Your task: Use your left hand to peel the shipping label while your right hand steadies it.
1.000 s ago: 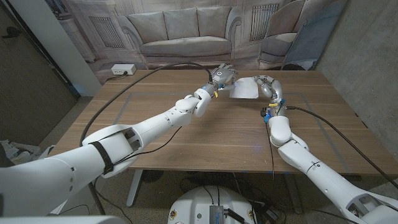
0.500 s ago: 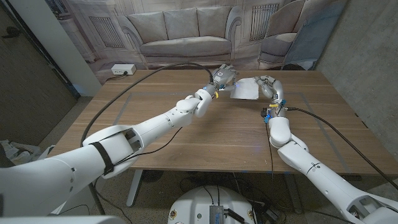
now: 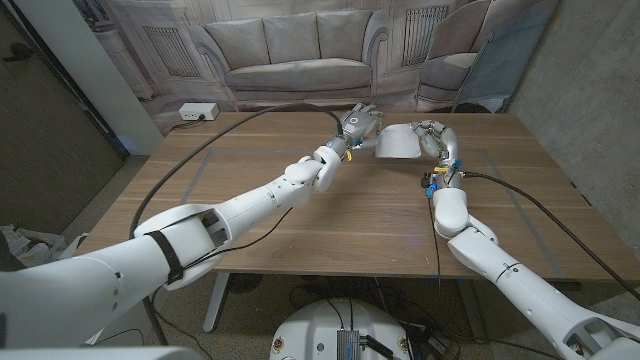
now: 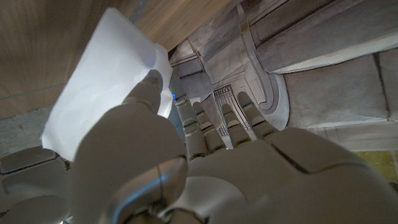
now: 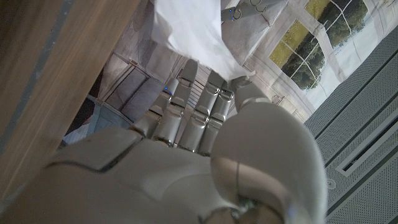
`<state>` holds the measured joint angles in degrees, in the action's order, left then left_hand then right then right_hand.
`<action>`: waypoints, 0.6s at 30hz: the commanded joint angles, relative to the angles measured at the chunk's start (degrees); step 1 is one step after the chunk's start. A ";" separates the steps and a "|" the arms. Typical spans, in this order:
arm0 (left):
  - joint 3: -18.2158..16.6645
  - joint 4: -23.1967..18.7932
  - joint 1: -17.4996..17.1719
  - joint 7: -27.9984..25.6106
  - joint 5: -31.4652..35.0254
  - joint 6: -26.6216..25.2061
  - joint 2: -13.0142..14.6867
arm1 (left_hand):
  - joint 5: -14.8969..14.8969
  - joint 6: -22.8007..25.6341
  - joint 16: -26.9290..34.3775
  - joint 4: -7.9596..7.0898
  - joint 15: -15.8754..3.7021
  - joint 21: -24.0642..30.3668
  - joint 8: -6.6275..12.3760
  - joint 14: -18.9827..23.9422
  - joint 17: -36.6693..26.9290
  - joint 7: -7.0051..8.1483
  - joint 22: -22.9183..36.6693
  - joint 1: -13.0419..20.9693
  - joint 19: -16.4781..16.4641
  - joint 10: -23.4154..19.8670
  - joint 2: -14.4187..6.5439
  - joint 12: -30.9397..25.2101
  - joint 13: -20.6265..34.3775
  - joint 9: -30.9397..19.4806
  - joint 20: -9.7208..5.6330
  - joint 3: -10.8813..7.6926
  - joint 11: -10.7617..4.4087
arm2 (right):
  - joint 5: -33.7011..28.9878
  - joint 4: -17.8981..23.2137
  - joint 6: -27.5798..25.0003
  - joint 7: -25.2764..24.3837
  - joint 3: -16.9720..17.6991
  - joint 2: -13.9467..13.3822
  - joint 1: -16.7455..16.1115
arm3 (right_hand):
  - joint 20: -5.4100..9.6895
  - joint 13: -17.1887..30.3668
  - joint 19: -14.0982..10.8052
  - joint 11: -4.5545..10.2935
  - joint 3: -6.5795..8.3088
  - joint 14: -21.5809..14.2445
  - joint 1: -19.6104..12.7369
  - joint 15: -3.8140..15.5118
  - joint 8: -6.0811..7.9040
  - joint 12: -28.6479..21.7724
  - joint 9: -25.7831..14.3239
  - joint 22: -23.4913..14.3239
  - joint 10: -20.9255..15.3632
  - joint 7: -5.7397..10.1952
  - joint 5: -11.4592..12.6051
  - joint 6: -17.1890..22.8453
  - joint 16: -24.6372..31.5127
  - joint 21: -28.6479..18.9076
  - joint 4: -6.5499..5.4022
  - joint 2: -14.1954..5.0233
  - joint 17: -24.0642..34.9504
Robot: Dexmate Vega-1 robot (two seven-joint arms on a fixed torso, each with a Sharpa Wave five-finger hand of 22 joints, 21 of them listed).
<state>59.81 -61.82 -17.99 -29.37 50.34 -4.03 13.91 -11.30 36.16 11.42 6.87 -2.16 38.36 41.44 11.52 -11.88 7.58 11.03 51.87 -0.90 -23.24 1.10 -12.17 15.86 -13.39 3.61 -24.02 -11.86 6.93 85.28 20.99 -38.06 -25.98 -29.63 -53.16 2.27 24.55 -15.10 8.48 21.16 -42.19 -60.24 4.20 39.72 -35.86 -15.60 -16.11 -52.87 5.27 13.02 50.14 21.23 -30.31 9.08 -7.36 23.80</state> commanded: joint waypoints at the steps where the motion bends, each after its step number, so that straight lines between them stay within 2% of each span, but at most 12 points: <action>1: -0.82 16.85 0.55 -30.66 -1.57 12.22 -5.13 | -0.84 -3.72 -0.09 -0.05 -5.75 0.18 -2.45 -0.58 -0.30 4.60 0.06 0.10 -0.31 1.58 0.74 -0.10 0.38 1.25 0.30 0.49 0.02 | -1.18 1.66 -2.59 -0.80 -0.54 -0.68 -0.18 | 0.51 0.51 0.17 -0.32 -0.27 -0.83 -0.69 9.38 2.58 -0.55 -4.00 -0.26 -0.78 -0.68 0.63 0.19 0.48 -0.49 -0.30 -0.23 0.46; 2: -3.10 19.95 0.05 -34.63 0.65 13.50 -7.12 | -0.85 -3.72 -0.09 -0.07 -5.73 0.24 -2.55 -0.60 -0.30 4.79 0.06 0.08 -0.47 1.60 0.73 -0.14 0.39 1.33 0.22 0.52 0.10 | -1.11 1.63 -2.56 -0.51 -0.63 -0.78 -0.10 | 0.57 0.61 0.25 -0.30 -0.34 -0.86 -0.67 9.40 2.66 -0.52 -4.11 -0.26 -0.63 -0.69 0.67 0.16 0.46 -0.54 -0.38 -0.26 0.51; 3: -7.01 19.61 -1.48 -34.63 5.55 13.61 -7.89 | -0.86 -3.68 -0.09 -0.11 -5.66 0.31 -2.64 -0.62 -0.30 4.92 0.05 0.04 -0.68 1.58 0.68 -0.20 0.39 1.41 0.22 0.54 0.22 | -1.03 1.68 -2.67 -0.61 -0.63 -0.65 -0.09 | 0.47 0.69 0.33 -0.34 -0.41 -0.89 -0.66 9.36 2.79 -0.60 -4.20 -0.26 -0.73 -0.89 0.70 0.31 0.45 -0.57 -0.43 -0.25 0.55; 5: -16.22 20.90 -4.07 -34.63 13.96 17.22 -10.78 | -0.88 -2.94 -0.07 -0.25 -5.87 0.41 -2.67 -0.60 -0.30 5.03 0.03 -0.01 -1.00 1.47 0.34 -0.41 0.39 1.63 0.01 0.51 0.20 | -1.32 1.77 -2.76 -0.49 -0.82 -0.81 -0.02 | 0.46 0.80 0.35 -0.43 -0.47 -1.02 -0.64 9.33 2.88 -0.68 -4.33 -0.26 -0.83 -0.92 0.75 0.27 0.46 -0.65 -0.52 -0.32 0.61; 6: -18.56 21.19 -4.45 -34.63 16.90 18.29 -11.55 | -0.87 -2.32 -0.03 -0.32 -6.01 0.45 -2.65 -0.52 -0.30 5.02 0.02 -0.03 -1.15 1.56 0.15 -0.48 0.39 1.75 -0.16 0.50 0.26 | -1.09 2.03 -3.20 -0.55 -0.77 -0.69 -0.05 | 0.43 0.88 0.43 -0.55 -0.50 -1.04 -0.67 9.33 2.98 -0.74 -4.42 -0.26 -0.88 -0.86 0.80 0.34 0.42 -0.68 -0.54 -0.32 0.63; 7: -19.35 21.34 -4.37 -34.63 18.65 18.92 -11.75 | -0.85 -0.86 0.07 -0.38 -6.17 0.55 -2.54 -0.27 -0.32 5.04 -0.02 0.02 -1.51 1.66 -0.15 -0.65 0.38 1.97 -0.45 0.50 0.04 | -1.24 2.14 -3.40 -0.50 -0.85 -0.76 -0.01 | 0.51 0.95 0.59 -0.79 -0.55 -1.10 -0.64 9.27 3.06 -0.80 -4.51 -0.26 -0.97 -0.95 0.83 0.37 0.40 -0.68 -0.60 -0.33 0.66; 8: -20.01 21.85 -4.20 -34.63 20.01 20.53 -11.72 | -0.82 -0.01 -0.02 -0.37 -6.02 0.51 -2.48 -0.51 -0.34 5.07 -0.03 0.13 -1.44 1.91 -0.35 -0.67 0.36 2.07 -0.30 0.46 0.07 | -1.35 2.17 -3.45 -0.32 -0.95 -0.88 0.05 | 0.46 1.06 0.73 -0.69 -0.60 -1.14 -0.69 9.29 3.13 -0.87 -4.65 -0.26 -1.03 -1.15 0.90 0.29 0.35 -0.73 -0.62 -0.35 0.70; 10: -21.75 21.80 -4.80 -34.63 21.95 20.58 -12.52 | -0.68 1.18 -0.40 -0.14 -5.51 0.13 -3.26 -1.98 -0.54 5.18 -0.03 0.78 -0.46 4.06 -0.89 -0.29 0.32 2.72 0.32 0.27 0.55 | -1.43 2.06 -3.25 0.14 -1.16 -1.10 0.19 | 0.51 1.20 0.87 -0.74 -0.72 -1.21 -0.70 9.30 3.23 -0.96 -4.80 -0.27 -1.11 -1.18 0.96 0.28 0.35 -0.80 -0.66 -0.29 0.79; 11: -22.20 22.65 -4.50 -34.63 22.45 22.24 -12.60 | -0.58 0.96 -0.37 -0.07 -5.32 0.00 -3.96 -2.48 -0.78 5.19 -0.01 1.12 -0.10 5.18 -1.31 -0.09 0.30 2.97 0.44 0.11 0.39 | -1.28 2.08 -3.41 0.09 -1.16 -0.93 0.23 | 0.52 1.29 0.90 -0.82 -0.80 -1.27 -0.79 9.35 3.29 -1.04 -4.91 -0.27 -1.19 -1.18 1.00 0.24 0.37 -0.87 -0.61 -0.22 0.88; 14: -23.50 22.55 -4.88 -34.63 23.71 22.79 -13.10 | -0.25 -0.20 -0.54 0.36 -4.45 -0.52 -6.03 -4.52 -1.34 5.17 0.04 2.12 1.36 7.63 -1.75 0.10 0.27 3.33 0.95 -0.07 1.18 | -1.31 2.24 -3.92 0.03 -1.25 -0.83 0.26 | 0.51 1.49 0.95 -1.03 -0.94 -1.50 -0.89 9.33 3.45 -1.19 -5.14 -0.28 -1.34 -1.42 1.08 0.26 0.47 -1.04 -0.64 -0.25 1.07; 18: -24.27 21.01 -5.41 -34.63 26.24 22.01 -12.82 | 0.18 -2.41 -0.40 0.78 -3.29 -0.85 -8.49 -6.22 -2.02 5.14 0.13 3.35 2.43 10.85 -2.33 0.35 0.25 3.24 1.53 -0.29 2.06 | -0.99 2.08 -3.75 0.45 -1.28 -0.82 0.27 | 0.60 1.74 1.04 -1.16 -1.15 -1.59 -0.98 9.27 3.60 -1.35 -5.43 -0.29 -1.41 -1.33 1.18 0.23 0.45 -1.25 -0.65 -0.15 1.27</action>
<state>45.48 -44.25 -21.45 -56.45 65.16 13.81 4.06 -11.33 34.76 11.20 7.36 -2.19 37.71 34.06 6.12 -13.42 12.76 10.99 54.44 0.59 -13.62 -0.96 -11.85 15.95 -9.89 4.85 -24.05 -10.22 5.79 87.10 17.99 -38.37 -26.91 -30.39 -53.13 2.06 25.92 -14.27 7.60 20.21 -43.34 -60.54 4.53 39.83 -36.75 -15.64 -16.10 -53.75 4.36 13.81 50.43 21.23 -31.20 8.45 -7.51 24.86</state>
